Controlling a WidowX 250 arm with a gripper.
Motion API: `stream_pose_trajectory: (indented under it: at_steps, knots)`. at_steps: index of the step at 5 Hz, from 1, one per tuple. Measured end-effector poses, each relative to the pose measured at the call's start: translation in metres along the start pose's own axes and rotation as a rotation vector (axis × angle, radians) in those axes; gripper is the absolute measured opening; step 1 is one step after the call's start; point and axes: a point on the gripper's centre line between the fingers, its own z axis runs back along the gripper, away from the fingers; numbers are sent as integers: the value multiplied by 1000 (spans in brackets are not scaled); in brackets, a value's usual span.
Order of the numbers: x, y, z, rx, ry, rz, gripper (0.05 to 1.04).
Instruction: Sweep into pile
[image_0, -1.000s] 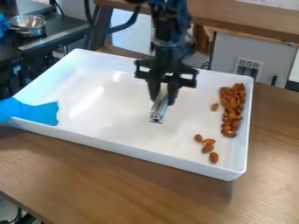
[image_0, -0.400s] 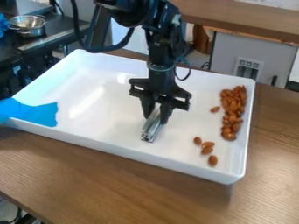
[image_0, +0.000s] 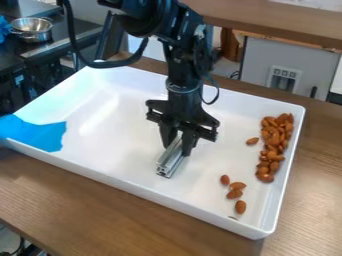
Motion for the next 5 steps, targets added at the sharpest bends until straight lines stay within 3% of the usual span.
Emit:
stream_pose_trajectory:
  at_steps: [1,2,3,4,5]
  knots:
    - [-3,-7,1,-20,0,38,368]
    - [-5,-16,22,-91,-19,45,368]
    - [-8,2,58,-180,-51,66,368]
    - [-23,19,65,-211,-66,18,368]
    - [-23,46,54,-155,-96,45,368]
